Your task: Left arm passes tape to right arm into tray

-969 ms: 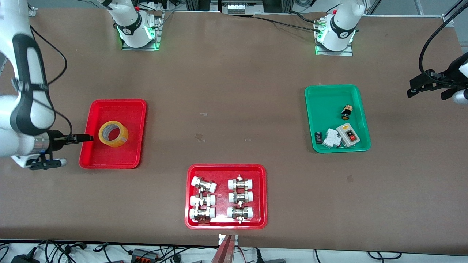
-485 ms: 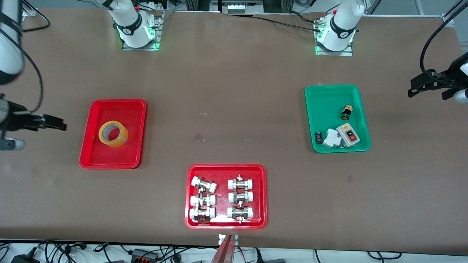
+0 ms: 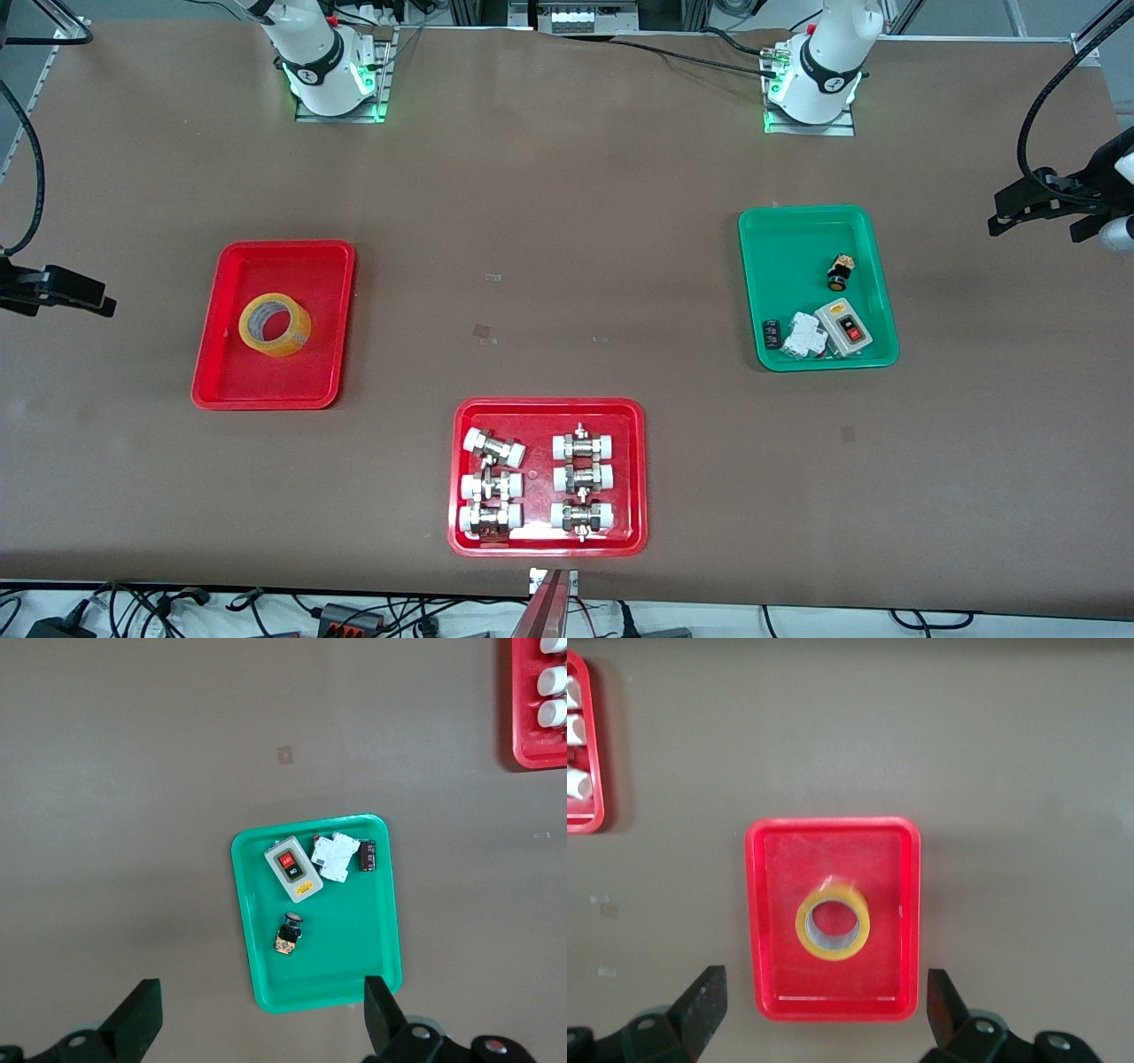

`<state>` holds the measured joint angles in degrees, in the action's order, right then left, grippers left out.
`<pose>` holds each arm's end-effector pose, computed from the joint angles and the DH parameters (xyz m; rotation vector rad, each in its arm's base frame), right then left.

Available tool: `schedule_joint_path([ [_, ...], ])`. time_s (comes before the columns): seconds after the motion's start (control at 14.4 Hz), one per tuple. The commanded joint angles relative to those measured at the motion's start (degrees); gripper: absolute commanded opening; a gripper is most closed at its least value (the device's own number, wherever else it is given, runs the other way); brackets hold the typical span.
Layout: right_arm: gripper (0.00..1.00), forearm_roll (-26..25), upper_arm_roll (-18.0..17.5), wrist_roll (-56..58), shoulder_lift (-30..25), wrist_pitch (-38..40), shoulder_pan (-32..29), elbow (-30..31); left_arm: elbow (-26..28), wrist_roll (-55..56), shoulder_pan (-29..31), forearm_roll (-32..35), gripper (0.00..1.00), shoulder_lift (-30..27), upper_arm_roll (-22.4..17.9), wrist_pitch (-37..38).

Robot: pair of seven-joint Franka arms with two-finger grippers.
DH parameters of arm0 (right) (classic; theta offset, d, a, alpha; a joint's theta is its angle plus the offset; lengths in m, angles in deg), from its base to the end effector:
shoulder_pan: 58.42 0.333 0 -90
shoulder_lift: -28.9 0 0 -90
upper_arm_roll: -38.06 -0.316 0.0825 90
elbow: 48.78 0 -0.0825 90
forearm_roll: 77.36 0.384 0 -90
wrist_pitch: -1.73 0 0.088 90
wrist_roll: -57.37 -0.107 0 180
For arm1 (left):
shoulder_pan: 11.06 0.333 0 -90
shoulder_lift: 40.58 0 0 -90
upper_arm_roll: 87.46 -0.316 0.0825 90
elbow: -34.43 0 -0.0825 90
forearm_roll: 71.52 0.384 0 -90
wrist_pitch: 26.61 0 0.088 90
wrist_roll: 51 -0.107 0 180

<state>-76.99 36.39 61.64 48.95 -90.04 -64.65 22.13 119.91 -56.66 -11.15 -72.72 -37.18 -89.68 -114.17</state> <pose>0.6583 -0.0554 0.5720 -3.1262 0.0110 -0.0242 0.5686 0.0181 0.6246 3.1197 -0.0972 -0.0338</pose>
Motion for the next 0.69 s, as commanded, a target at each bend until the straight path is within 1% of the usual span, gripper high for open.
schedule_joint_path([
  [0.0,1.0,-1.9,2.1,-0.8,0.0,-3.3,2.6,-0.8,-1.8,-0.9,-0.3,1.3,1.0,0.7,0.1,1.2],
  [0.07,1.0,-1.9,5.9,-1.2,-1.2,-3.8,6.0,0.7,-1.7,-0.8,-0.3,1.3,1.0,0.7,0.1,1.2],
  [0.14,1.0,-1.9,7.8,-1.3,-1.6,-4.1,7.8,1.2,-1.7,-0.8,-0.3,1.3,1.0,0.7,0.1,1.2],
  [0.42,1.0,-1.5,7.3,-0.8,-3.4,-4.7,6.4,3.0,-1.7,-0.9,0.0,1.2,1.0,0.7,0.0,1.2],
  [0.48,1.0,-1.4,6.3,-0.8,-3.7,-4.8,5.4,3.2,-1.7,-0.9,0.0,1.2,1.0,0.7,0.0,1.2],
  [0.62,1.0,-1.3,2.8,-0.8,-4.2,-5.3,2.2,3.7,-1.6,-0.9,0.0,1.1,1.0,0.7,0.0,1.2],
])
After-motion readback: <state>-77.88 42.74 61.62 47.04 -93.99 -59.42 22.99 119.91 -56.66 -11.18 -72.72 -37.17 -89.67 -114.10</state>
